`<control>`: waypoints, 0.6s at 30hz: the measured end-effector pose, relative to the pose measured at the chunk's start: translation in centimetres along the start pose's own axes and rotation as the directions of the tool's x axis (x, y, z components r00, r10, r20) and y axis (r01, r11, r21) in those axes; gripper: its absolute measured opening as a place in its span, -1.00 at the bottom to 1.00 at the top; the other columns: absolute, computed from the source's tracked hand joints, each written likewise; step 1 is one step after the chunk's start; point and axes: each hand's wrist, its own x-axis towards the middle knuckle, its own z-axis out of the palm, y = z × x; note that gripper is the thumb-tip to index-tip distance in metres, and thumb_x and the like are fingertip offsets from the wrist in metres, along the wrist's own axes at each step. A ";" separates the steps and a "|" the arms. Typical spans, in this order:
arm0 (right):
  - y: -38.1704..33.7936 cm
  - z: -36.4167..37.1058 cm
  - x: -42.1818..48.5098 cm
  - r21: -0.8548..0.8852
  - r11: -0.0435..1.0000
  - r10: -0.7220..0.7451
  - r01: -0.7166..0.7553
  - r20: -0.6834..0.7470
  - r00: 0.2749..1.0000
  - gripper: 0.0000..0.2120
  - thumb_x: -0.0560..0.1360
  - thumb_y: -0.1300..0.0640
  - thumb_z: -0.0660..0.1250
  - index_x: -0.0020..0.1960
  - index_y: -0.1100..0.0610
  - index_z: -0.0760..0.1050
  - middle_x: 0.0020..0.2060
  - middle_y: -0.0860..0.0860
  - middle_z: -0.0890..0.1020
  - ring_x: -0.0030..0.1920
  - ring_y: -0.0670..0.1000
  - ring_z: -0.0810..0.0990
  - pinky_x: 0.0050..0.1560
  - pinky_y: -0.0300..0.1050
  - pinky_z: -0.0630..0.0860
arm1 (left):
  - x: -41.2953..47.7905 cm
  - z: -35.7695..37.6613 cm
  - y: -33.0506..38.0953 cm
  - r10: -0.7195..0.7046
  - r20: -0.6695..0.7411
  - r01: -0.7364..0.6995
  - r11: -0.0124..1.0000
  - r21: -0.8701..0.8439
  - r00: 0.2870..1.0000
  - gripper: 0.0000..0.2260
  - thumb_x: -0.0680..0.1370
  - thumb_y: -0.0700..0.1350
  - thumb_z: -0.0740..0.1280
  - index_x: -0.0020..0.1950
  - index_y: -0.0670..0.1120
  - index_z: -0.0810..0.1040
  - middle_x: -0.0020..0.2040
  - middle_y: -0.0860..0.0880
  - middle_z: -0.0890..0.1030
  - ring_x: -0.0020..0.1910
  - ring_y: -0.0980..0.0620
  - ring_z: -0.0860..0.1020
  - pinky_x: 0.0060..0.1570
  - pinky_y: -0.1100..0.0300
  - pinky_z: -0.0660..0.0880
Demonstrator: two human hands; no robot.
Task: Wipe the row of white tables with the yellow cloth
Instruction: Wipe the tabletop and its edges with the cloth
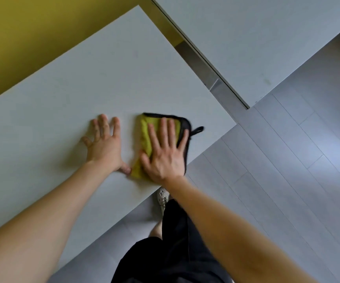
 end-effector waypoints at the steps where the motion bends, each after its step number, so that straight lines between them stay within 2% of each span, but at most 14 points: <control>1: -0.2 0.1 -0.5 0.012 0.996 -0.088 0.087 0.021 0.996 -0.19 0.65 -0.36 0.10 0.79 -0.09 -0.05 0.77 0.13 -0.10 0.76 0.20 -0.21 0.63 0.55 -0.21 | 0.0 0.0 -0.1 -0.002 0.005 0.002 1.000 -0.005 1.000 0.64 0.09 0.35 0.76 0.74 -0.05 -0.37 0.74 -0.22 -0.34 0.74 -0.33 -0.24 0.53 -0.52 0.25; 3: 2.5 -0.2 -0.1 0.043 0.974 -0.224 0.225 -0.019 0.974 -0.25 0.67 -0.29 0.16 0.78 -0.13 0.04 0.78 0.06 -0.02 0.77 0.15 -0.13 0.65 0.52 -0.14 | -0.1 0.2 -0.2 -0.008 0.006 0.008 1.000 -0.009 1.000 0.63 0.10 0.35 0.76 0.74 -0.04 -0.38 0.74 -0.21 -0.36 0.74 -0.32 -0.26 0.55 -0.51 0.23; 4: 4.8 -0.4 0.3 0.047 0.969 -0.239 0.242 -0.059 0.969 -0.27 0.65 -0.24 0.22 0.76 -0.14 0.12 0.77 0.04 0.06 0.77 0.13 -0.04 0.66 0.49 -0.08 | -0.1 0.2 -0.3 -0.007 0.005 0.007 1.000 -0.010 1.000 0.63 0.11 0.35 0.75 0.74 -0.03 -0.38 0.74 -0.21 -0.36 0.74 -0.32 -0.26 0.55 -0.50 0.23; 6: 10.1 -1.3 1.9 0.019 0.994 -0.106 0.110 -0.142 0.984 -0.27 0.60 -0.19 0.29 0.73 -0.14 0.22 0.75 0.04 0.16 0.76 0.12 0.07 0.67 0.44 -0.05 | 0.0 0.2 -0.3 -0.003 0.000 0.003 1.000 -0.013 1.000 0.62 0.11 0.35 0.75 0.73 -0.02 -0.39 0.74 -0.20 -0.37 0.74 -0.31 -0.27 0.57 -0.50 0.21; 9: 15.2 -3.0 4.5 0.040 0.986 0.165 -0.160 -0.148 0.975 -0.27 0.62 -0.23 0.19 0.75 -0.17 0.14 0.77 0.01 0.08 0.77 0.10 -0.02 0.69 0.42 -0.11 | -0.1 0.1 -0.2 -0.007 -0.003 0.007 1.000 -0.009 1.000 0.63 0.11 0.36 0.75 0.73 -0.02 -0.40 0.73 -0.19 -0.37 0.74 -0.30 -0.28 0.58 -0.49 0.20; 11: 13.7 -2.8 4.8 0.097 0.956 0.289 -0.276 -0.168 0.942 -0.25 0.60 -0.22 0.18 0.76 -0.15 0.12 0.77 0.03 0.05 0.77 0.11 -0.05 0.69 0.42 -0.11 | 0.1 0.2 -0.3 -0.014 -0.007 0.014 1.000 0.002 1.000 0.63 0.10 0.36 0.74 0.73 -0.02 -0.40 0.74 -0.19 -0.36 0.74 -0.30 -0.27 0.57 -0.48 0.22; 13: 9.2 -1.7 3.1 0.139 0.921 0.386 -0.365 -0.194 0.902 -0.20 0.56 -0.21 0.21 0.76 -0.09 0.13 0.77 0.09 0.04 0.77 0.15 -0.07 0.67 0.45 -0.10 | 0.2 0.3 -0.2 -0.017 -0.006 0.017 1.000 0.002 1.000 0.63 0.10 0.36 0.75 0.73 -0.02 -0.39 0.74 -0.20 -0.35 0.75 -0.31 -0.26 0.56 -0.48 0.23; 14: 6.4 -0.9 1.5 0.130 0.936 0.348 -0.328 -0.182 0.920 -0.17 0.54 -0.22 0.23 0.76 -0.07 0.13 0.77 0.12 0.02 0.77 0.18 -0.09 0.67 0.46 -0.10 | 0.3 0.3 -0.2 -0.016 -0.008 0.016 1.000 0.005 1.000 0.63 0.09 0.36 0.75 0.74 -0.03 -0.38 0.74 -0.20 -0.34 0.75 -0.31 -0.25 0.57 -0.48 0.23; 16: 1.2 0.8 -2.5 0.088 0.993 0.081 -0.074 -0.080 0.994 -0.15 0.56 -0.23 0.25 0.77 -0.06 0.09 0.77 0.15 -0.03 0.77 0.20 -0.14 0.66 0.48 -0.11 | 0.4 0.4 -0.2 -0.010 -0.010 0.010 1.000 0.006 1.000 0.63 0.09 0.36 0.75 0.74 -0.03 -0.36 0.75 -0.20 -0.33 0.75 -0.31 -0.25 0.57 -0.49 0.21; 18: -0.6 1.6 -4.5 0.078 0.986 -0.147 0.147 -0.008 0.989 -0.19 0.62 -0.26 0.22 0.78 -0.09 0.02 0.77 0.11 -0.07 0.77 0.17 -0.19 0.67 0.47 -0.13 | 0.5 0.6 -0.4 -0.013 -0.007 0.013 1.000 -0.009 1.000 0.64 0.08 0.37 0.75 0.74 -0.02 -0.37 0.75 -0.18 -0.35 0.75 -0.30 -0.26 0.58 -0.50 0.19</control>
